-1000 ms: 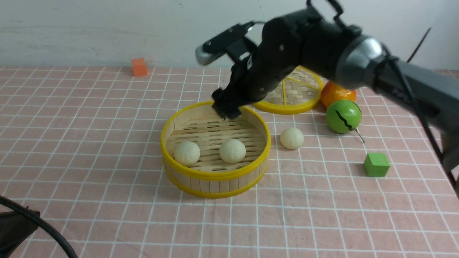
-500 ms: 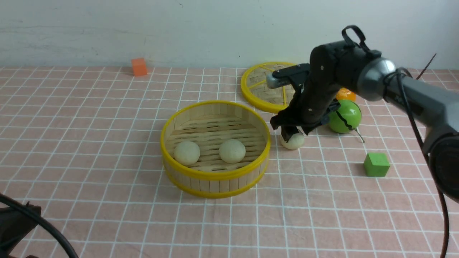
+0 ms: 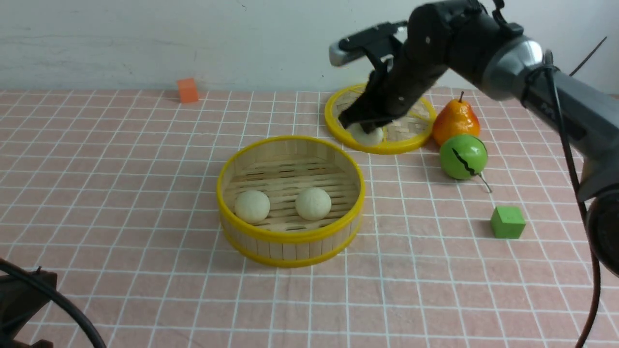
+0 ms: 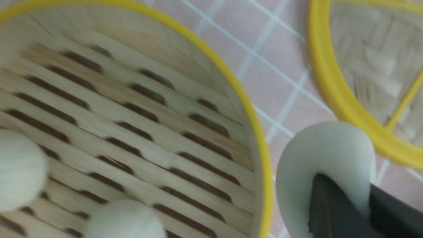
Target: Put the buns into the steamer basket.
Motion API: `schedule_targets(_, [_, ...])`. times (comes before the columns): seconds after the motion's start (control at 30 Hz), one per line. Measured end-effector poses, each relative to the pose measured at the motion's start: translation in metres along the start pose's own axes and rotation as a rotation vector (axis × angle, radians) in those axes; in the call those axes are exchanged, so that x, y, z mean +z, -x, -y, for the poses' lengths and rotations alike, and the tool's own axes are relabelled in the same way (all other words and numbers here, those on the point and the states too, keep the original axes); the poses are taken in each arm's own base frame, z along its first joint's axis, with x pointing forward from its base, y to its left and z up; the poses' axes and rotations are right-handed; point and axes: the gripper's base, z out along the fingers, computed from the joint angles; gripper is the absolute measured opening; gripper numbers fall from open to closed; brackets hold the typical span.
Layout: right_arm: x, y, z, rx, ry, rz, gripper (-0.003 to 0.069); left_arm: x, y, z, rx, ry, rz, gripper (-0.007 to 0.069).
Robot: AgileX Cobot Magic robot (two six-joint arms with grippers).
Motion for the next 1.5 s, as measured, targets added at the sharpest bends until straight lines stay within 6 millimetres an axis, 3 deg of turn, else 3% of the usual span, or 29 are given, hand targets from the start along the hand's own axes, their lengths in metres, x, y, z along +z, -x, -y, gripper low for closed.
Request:
schedule_targets(0.07, [0.001,0.009,-0.029,-0.052,0.058,0.067,0.0017,0.001,0.0,0.0,-0.003,-0.003,0.001,-0.0013])
schedule_targets(0.13, [0.01,0.008,-0.041,-0.078,0.078,0.07,0.0017,0.001,0.0,0.001,-0.005,-0.005,0.001,-0.0013])
schedule_targets(0.23, [0.048,-0.005,-0.069,-0.103,0.12,0.05,0.0045,0.002,0.001,0.001,-0.009,-0.008,0.001,-0.0013])
schedule_targets(0.27, [0.051,-0.005,-0.071,-0.106,0.122,0.049,0.0052,0.002,0.001,0.001,-0.009,-0.008,0.001,-0.0013])
schedule_targets(0.3, [0.071,-0.016,-0.076,-0.102,0.127,0.016,0.0094,0.002,0.001,0.001,-0.011,-0.009,0.001,-0.0013])
schedule_targets(0.37, [0.087,-0.026,-0.077,-0.098,0.12,-0.016,0.0182,0.002,0.001,0.001,-0.011,-0.01,0.003,-0.0013])
schedule_targets(0.47, [0.09,-0.026,-0.075,-0.066,0.111,-0.013,0.0367,0.002,0.001,0.001,-0.011,-0.01,0.003,-0.0013])
schedule_targets(0.53, [0.079,-0.021,-0.074,-0.053,0.116,-0.003,0.0485,0.002,0.001,0.001,-0.011,-0.01,0.003,-0.0013])
schedule_targets(0.57, [0.078,-0.02,-0.074,-0.053,0.117,-0.004,0.0507,0.002,0.001,0.001,-0.011,-0.01,0.003,-0.0013])
schedule_targets(0.63, [0.049,-0.008,-0.075,-0.047,0.136,0.012,0.0612,0.002,0.001,0.001,-0.011,-0.01,0.003,-0.0013])
schedule_targets(0.7, [0.003,0.007,-0.074,-0.067,0.142,0.033,0.0659,0.002,0.001,0.001,-0.011,-0.01,0.003,-0.0013])
schedule_targets(0.73, [-0.008,0.01,-0.073,-0.071,0.141,0.045,0.0662,0.002,0.001,0.001,-0.011,-0.01,0.003,-0.0013])
schedule_targets(0.77, [-0.05,0.018,-0.068,-0.096,0.131,0.053,0.0664,0.002,0.001,0.001,-0.011,-0.01,0.003,-0.0013])
schedule_targets(0.83, [-0.103,0.025,-0.059,-0.112,0.101,0.09,0.0645,0.002,0.001,0.001,-0.011,-0.01,0.003,-0.0013])
schedule_targets(0.87, [-0.15,0.029,-0.048,-0.119,0.052,0.14,0.0608,0.002,0.001,0.001,-0.011,-0.01,0.003,-0.0013])
schedule_targets(0.93, [-0.213,0.027,-0.03,-0.106,-0.037,0.207,0.0532,0.002,0.001,0.001,-0.011,-0.01,0.003,-0.0013])
schedule_targets(0.97, [-0.218,0.026,-0.028,-0.1,-0.041,0.211,0.0522,0.002,0.001,0.001,-0.011,-0.01,0.003,-0.0013])
schedule_targets(1.0, [-0.26,0.015,-0.01,-0.043,-0.119,0.227,0.0414,0.002,0.001,0.001,-0.011,-0.01,0.003,-0.0013])
schedule_targets(1.07, [-0.282,-0.005,0.006,0.031,-0.168,0.197,0.0282,0.002,0.001,0.001,-0.011,-0.01,0.003,-0.0013])
schedule_targets(1.1, [-0.289,-0.017,0.012,0.065,-0.187,0.171,0.0204,0.002,0.001,0.001,-0.011,-0.01,0.003,-0.0013])
schedule_targets(1.13, [-0.295,-0.021,0.014,0.076,-0.194,0.175,0.0172,0.002,0.001,0.001,-0.011,-0.01,0.003,-0.0013])
schedule_targets(1.17, [-0.297,-0.04,0.018,0.104,-0.208,0.14,0.007,0.002,0.001,0.001,-0.011,-0.01,0.003,-0.0013])
schedule_targets(1.2, [-0.295,-0.054,0.018,0.117,-0.212,0.132,0.0022,0.002,0.001,0.001,-0.011,-0.01,0.003,-0.0013])
schedule_targets(1.23, [-0.289,-0.059,0.018,0.119,-0.211,0.123,0.0009,0.002,0.001,0.001,-0.011,-0.01,0.003,-0.0013])
schedule_targets(1.3, [-0.281,-0.103,0.008,0.152,-0.195,0.189,-0.0019,0.002,0.001,0.001,-0.011,-0.01,0.003,-0.0013])
schedule_targets(1.33, [-0.287,-0.108,0.006,0.156,-0.192,0.213,-0.0019,0.002,0.001,0.001,-0.011,-0.01,0.003,-0.0013])
schedule_targets(1.43, [-0.272,-0.157,-0.005,0.189,-0.167,0.329,-0.0019,0.002,0.001,0.001,-0.011,-0.01,0.003,-0.0013])
schedule_targets(1.47, [-0.263,-0.196,-0.013,0.205,-0.161,0.419,-0.0019,0.002,0.001,0.001,-0.011,-0.01,0.003,-0.0011])
schedule_targets(1.5, [-0.256,-0.219,-0.017,0.211,-0.162,0.463,-0.0019,0.002,0.001,0.001,-0.011,-0.01,0.003,-0.0011])
